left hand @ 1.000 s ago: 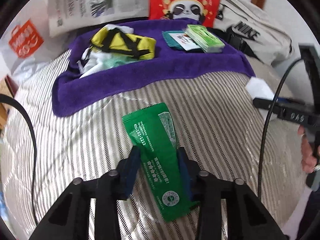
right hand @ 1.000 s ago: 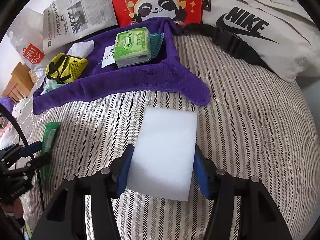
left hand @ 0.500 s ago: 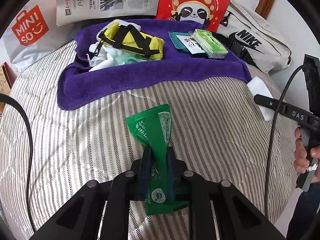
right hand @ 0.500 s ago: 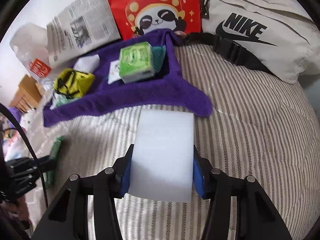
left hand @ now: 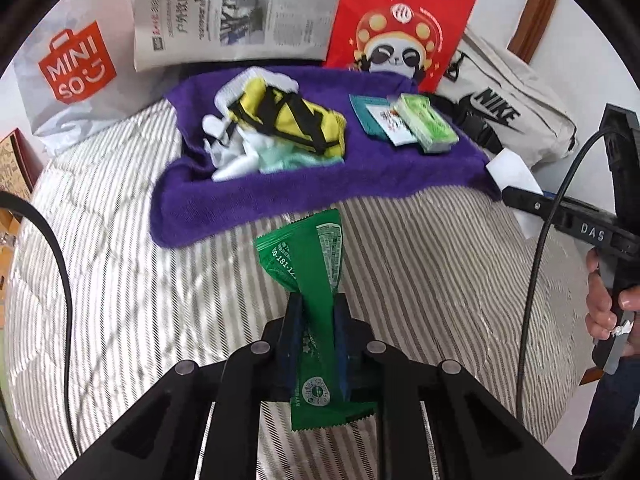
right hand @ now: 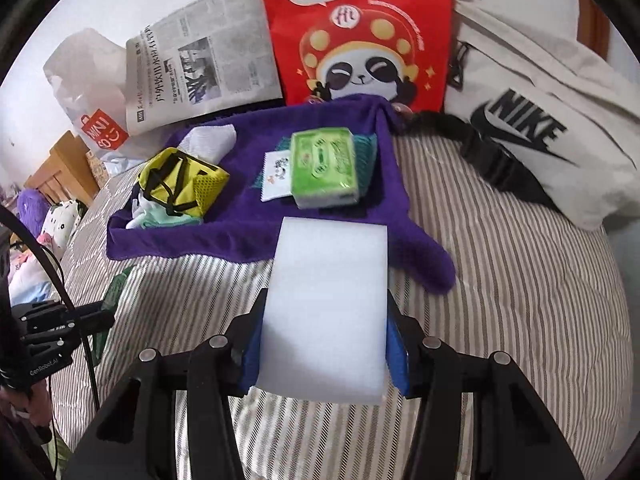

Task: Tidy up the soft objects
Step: 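Carry the green packet with the left tool and the white sponge with the right tool to the towel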

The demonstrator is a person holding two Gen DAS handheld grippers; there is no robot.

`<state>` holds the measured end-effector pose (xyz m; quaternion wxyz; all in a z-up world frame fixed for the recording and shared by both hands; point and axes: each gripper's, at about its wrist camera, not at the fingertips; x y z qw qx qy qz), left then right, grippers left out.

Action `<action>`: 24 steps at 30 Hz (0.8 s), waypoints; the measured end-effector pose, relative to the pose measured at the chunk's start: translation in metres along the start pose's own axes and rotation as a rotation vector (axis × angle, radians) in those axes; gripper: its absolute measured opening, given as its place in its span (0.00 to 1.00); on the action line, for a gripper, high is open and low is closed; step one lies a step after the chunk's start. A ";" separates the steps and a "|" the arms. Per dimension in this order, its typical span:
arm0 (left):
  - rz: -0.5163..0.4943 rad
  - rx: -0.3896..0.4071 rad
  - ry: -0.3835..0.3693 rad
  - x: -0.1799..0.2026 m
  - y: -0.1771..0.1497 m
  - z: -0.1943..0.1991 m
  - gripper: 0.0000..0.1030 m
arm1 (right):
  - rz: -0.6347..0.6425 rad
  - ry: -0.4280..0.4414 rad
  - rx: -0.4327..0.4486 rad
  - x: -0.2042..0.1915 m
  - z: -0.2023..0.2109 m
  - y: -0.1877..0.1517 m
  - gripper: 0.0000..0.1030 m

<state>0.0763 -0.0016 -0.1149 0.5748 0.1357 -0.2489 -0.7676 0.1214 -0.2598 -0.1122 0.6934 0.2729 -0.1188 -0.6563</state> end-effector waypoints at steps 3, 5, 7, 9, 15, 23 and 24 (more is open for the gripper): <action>-0.005 0.016 -0.005 -0.005 0.007 0.004 0.14 | 0.022 -0.009 0.007 -0.008 -0.001 0.005 0.49; -0.003 0.029 0.002 -0.010 0.013 0.007 0.14 | 0.032 -0.016 0.011 -0.013 -0.002 0.009 0.49; -0.007 0.041 0.011 -0.014 0.020 0.011 0.14 | 0.033 -0.019 0.012 -0.016 -0.003 0.014 0.49; -0.014 0.052 0.016 -0.017 0.026 0.013 0.14 | 0.037 -0.015 0.019 -0.019 -0.003 0.018 0.49; -0.019 0.088 0.017 -0.024 0.046 0.018 0.14 | 0.040 -0.009 0.029 -0.025 -0.004 0.030 0.49; -0.042 0.115 0.015 -0.024 0.071 0.015 0.14 | 0.061 0.027 0.032 -0.041 -0.012 0.047 0.49; -0.042 0.119 0.012 -0.025 0.072 0.015 0.14 | 0.068 0.026 0.031 -0.044 -0.014 0.049 0.49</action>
Point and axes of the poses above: each gripper's, at about its wrist camera, not at the fingertips, and z roughly against the way its jaws point, x to its right, y to its top, and after that the axes turned 9 degrees about -z, right-handed
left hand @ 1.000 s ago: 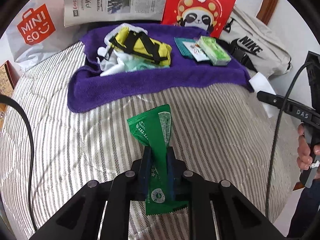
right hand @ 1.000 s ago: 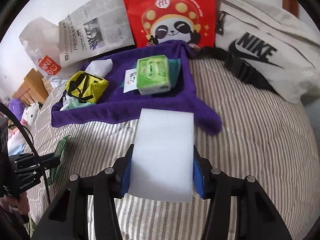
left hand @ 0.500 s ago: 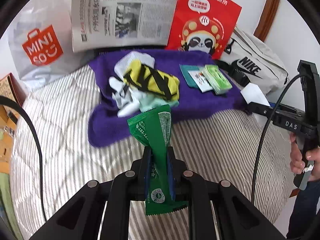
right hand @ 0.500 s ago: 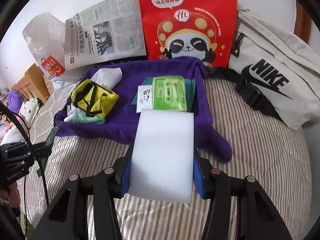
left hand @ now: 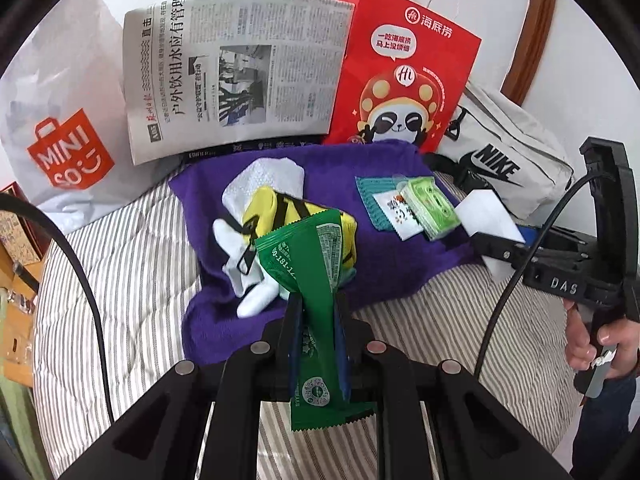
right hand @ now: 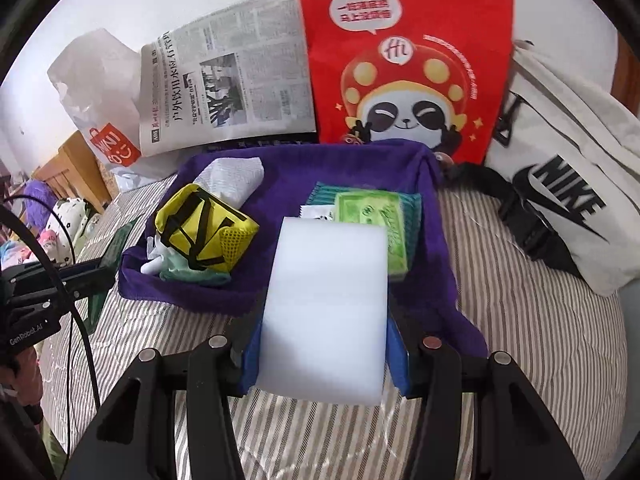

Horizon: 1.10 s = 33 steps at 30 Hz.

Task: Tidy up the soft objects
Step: 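Carry the green packet with the left tool and the white sponge with the right tool to the towel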

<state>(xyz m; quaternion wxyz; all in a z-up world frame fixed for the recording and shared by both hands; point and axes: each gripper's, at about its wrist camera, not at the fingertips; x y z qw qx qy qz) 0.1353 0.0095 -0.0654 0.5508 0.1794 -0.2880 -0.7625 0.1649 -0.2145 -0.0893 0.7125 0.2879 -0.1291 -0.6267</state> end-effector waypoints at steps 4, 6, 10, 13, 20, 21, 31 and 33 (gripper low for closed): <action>-0.006 0.007 -0.004 -0.003 0.010 -0.005 0.14 | 0.015 0.000 0.000 -0.006 -0.007 0.007 0.50; -0.008 0.013 -0.009 -0.005 0.016 -0.007 0.14 | 0.023 -0.018 0.005 -0.007 -0.010 0.012 0.50; -0.015 0.023 -0.021 -0.010 0.029 -0.012 0.14 | 0.030 -0.020 0.001 -0.008 -0.014 0.024 0.50; -0.019 0.027 -0.044 -0.015 0.043 -0.018 0.14 | 0.034 -0.022 -0.004 -0.010 -0.019 0.038 0.50; -0.036 0.032 -0.062 -0.022 0.076 -0.038 0.14 | -0.006 -0.020 -0.014 -0.008 -0.037 0.078 0.50; -0.039 0.037 -0.064 -0.022 0.082 -0.041 0.14 | -0.008 -0.017 -0.013 -0.008 -0.040 0.084 0.50; -0.027 0.045 -0.146 -0.023 0.105 -0.068 0.14 | -0.037 0.000 -0.024 -0.011 -0.058 0.108 0.50; -0.024 0.054 -0.143 -0.023 0.103 -0.069 0.15 | -0.021 -0.021 -0.036 -0.011 -0.061 0.108 0.50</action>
Point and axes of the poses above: each gripper's, at about its wrist camera, not at the fingertips, and z roughly against the way its jaws point, x to its right, y to its top, and after that the axes turned 9 degrees about -z, right-handed
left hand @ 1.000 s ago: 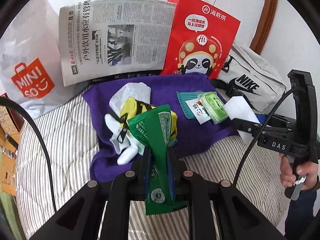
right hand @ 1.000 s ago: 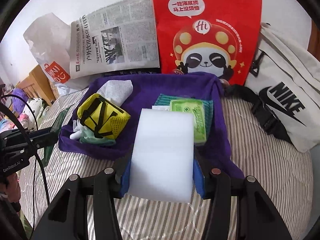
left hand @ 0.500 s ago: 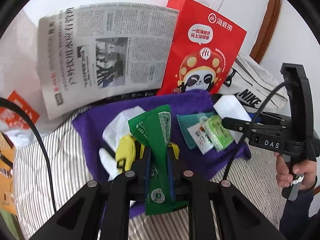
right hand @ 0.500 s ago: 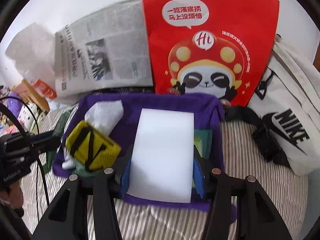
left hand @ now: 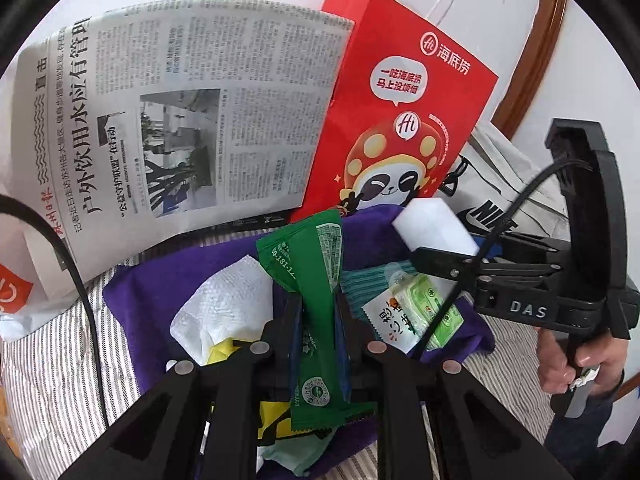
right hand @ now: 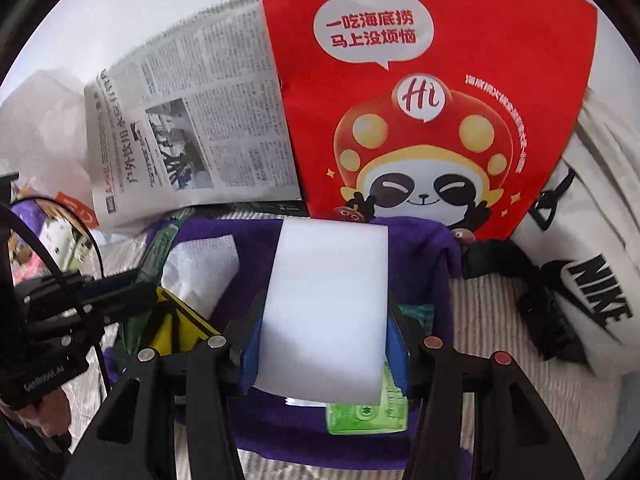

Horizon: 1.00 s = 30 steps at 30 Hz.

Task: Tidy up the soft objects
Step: 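Carry the green packet with the left tool and the white sponge with the right tool to the towel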

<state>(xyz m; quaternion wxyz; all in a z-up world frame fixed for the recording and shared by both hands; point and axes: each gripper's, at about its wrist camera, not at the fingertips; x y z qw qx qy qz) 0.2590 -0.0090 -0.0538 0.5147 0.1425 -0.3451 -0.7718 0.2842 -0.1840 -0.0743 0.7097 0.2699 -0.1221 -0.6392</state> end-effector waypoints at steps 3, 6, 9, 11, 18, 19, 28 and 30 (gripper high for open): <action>0.017 0.005 -0.037 -0.003 -0.003 -0.002 0.15 | 0.005 -0.010 0.011 0.003 0.002 -0.002 0.50; 0.016 -0.012 -0.011 -0.005 -0.005 -0.006 0.15 | -0.003 -0.008 0.007 0.006 -0.001 -0.002 0.50; 0.027 -0.018 -0.018 -0.010 -0.006 -0.008 0.15 | 0.010 0.001 0.010 0.003 -0.002 -0.001 0.50; 0.027 -0.022 -0.018 -0.011 -0.007 -0.010 0.15 | 0.023 0.005 0.002 -0.001 -0.005 -0.002 0.50; 0.029 -0.044 -0.019 -0.014 -0.007 -0.020 0.15 | 0.059 0.033 -0.029 -0.012 -0.026 -0.007 0.51; 0.027 -0.047 -0.020 -0.014 -0.006 -0.022 0.15 | 0.062 0.038 -0.038 -0.013 -0.029 -0.008 0.51; 0.035 -0.055 0.013 -0.019 -0.009 -0.023 0.15 | 0.087 0.048 -0.104 -0.023 -0.060 -0.016 0.51; 0.039 -0.059 0.016 -0.021 -0.010 -0.024 0.15 | 0.097 0.053 -0.111 -0.025 -0.064 -0.017 0.51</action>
Point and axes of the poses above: each gripper's, at about its wrist camera, not at the fingertips, and z roughly against the way its jaws point, x to its right, y to its top, and after that the axes turned 9 degrees about -z, right-handed
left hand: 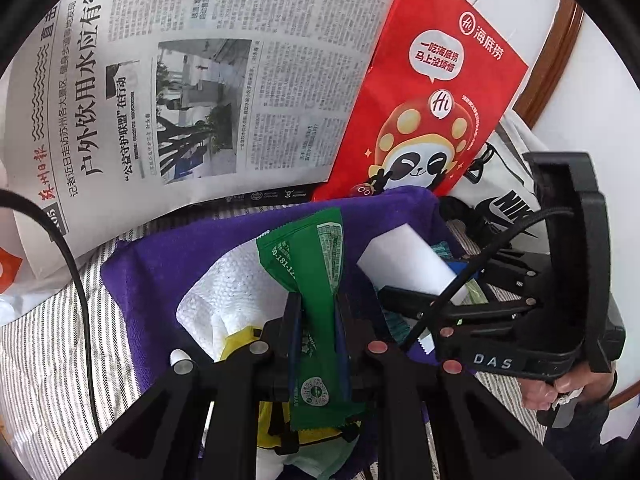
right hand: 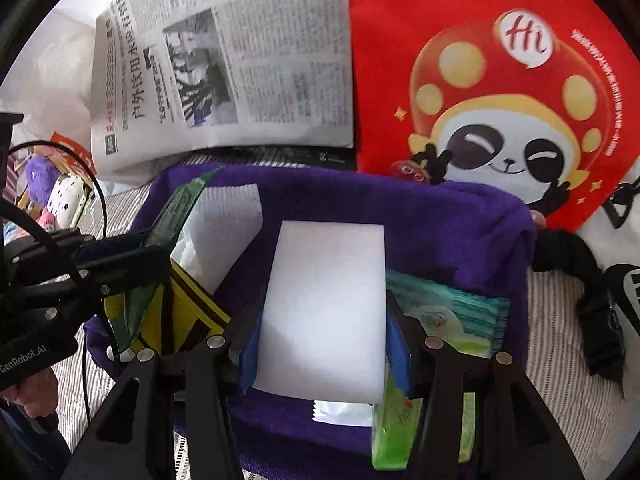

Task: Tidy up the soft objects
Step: 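Carry the green packet with the left tool and the white sponge with the right tool to the towel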

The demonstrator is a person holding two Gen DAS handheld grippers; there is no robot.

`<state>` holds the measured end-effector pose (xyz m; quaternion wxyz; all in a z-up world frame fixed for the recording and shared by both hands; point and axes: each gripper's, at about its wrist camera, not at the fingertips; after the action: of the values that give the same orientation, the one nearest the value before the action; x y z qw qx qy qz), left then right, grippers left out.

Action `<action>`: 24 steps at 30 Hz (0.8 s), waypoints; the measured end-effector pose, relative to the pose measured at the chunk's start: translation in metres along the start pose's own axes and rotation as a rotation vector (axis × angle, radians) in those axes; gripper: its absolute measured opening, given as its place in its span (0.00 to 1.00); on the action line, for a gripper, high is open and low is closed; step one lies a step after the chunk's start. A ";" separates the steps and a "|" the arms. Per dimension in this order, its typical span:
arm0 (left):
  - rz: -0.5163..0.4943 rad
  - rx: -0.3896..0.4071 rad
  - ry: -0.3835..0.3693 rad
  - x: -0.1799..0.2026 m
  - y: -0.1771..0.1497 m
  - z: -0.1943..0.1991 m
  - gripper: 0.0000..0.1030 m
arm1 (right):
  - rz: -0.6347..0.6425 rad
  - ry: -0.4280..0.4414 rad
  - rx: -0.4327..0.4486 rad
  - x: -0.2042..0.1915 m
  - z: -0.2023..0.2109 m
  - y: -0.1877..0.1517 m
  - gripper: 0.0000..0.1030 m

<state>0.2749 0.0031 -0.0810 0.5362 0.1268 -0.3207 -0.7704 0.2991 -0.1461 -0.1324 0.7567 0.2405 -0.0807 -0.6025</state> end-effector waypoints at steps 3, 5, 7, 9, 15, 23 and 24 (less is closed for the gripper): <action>0.000 -0.012 0.009 -0.003 -0.002 -0.002 0.15 | 0.000 0.004 -0.019 0.000 -0.009 -0.002 0.51; 0.007 -0.017 0.013 -0.006 -0.003 -0.002 0.15 | 0.004 -0.001 -0.022 0.000 -0.014 -0.002 0.51; 0.008 -0.025 0.015 -0.007 -0.005 -0.004 0.15 | 0.013 -0.008 -0.026 -0.001 -0.017 -0.003 0.51; 0.011 -0.032 0.023 -0.008 -0.006 -0.006 0.15 | 0.027 -0.015 -0.031 -0.002 -0.021 -0.005 0.51; 0.008 -0.038 0.011 -0.010 -0.007 -0.007 0.16 | 0.063 -0.016 -0.031 -0.006 -0.026 -0.008 0.54; 0.001 -0.047 0.008 -0.007 -0.008 -0.012 0.16 | 0.039 0.053 -0.049 0.005 -0.015 -0.007 0.56; 0.000 -0.049 0.009 -0.007 -0.008 -0.013 0.16 | 0.039 0.052 -0.049 0.006 -0.012 -0.007 0.56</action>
<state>0.2784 0.0065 -0.0972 0.5407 0.1173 -0.2994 -0.7774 0.2996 -0.1499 -0.1476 0.7760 0.2357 -0.0508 -0.5829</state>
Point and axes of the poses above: each gripper's, at about its wrist camera, not at the fingertips, and z roughly against the way its jaws point, x to its right, y to its top, and after that the axes turned 9 degrees about -z, right-handed
